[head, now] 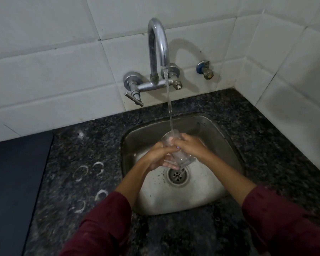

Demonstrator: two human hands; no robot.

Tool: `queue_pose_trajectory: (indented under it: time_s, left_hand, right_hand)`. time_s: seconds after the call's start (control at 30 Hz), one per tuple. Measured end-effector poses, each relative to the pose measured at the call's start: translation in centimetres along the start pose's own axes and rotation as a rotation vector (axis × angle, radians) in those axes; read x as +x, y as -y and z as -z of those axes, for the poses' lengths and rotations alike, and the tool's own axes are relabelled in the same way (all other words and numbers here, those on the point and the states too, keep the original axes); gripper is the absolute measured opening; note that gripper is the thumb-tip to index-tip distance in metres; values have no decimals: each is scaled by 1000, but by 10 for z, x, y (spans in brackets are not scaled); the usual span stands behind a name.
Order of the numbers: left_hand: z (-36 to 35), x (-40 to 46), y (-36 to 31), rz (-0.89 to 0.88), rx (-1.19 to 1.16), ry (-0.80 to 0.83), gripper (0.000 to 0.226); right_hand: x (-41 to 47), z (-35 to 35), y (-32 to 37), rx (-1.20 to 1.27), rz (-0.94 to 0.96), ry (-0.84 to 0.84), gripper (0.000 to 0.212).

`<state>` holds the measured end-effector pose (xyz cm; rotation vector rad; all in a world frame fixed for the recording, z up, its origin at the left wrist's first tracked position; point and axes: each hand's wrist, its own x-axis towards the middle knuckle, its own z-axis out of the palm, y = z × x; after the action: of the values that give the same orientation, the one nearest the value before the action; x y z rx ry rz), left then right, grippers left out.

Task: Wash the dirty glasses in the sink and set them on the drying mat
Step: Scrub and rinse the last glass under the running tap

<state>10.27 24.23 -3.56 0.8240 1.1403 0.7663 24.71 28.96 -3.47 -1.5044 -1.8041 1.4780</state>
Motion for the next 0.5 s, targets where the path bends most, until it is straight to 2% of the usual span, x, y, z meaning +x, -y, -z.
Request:
queue_pose_trajectory:
  time_s: [0.17,0.23,0.33,0.4,0.5]
  left_hand:
    - [1,-8,0,190,37,66,30]
    - [1,-11,3,258,-17,91,33]
    - [4,-14,7,347,-69,112,38]
    - [7,-11,5,344,-34,-13,37]
    - [18,2,-8,197,54,-375,58]
  right_hand:
    - [-7,-4,-4,162,-325,183,42]
    - [-7,-2,-12,315,-457,245,40]
    - [-8,8,-28,537,-647,242,44]
    - [-13,16,-37,636,-739,231,57]
    - [-21,28,-42,820,-781,220,51]
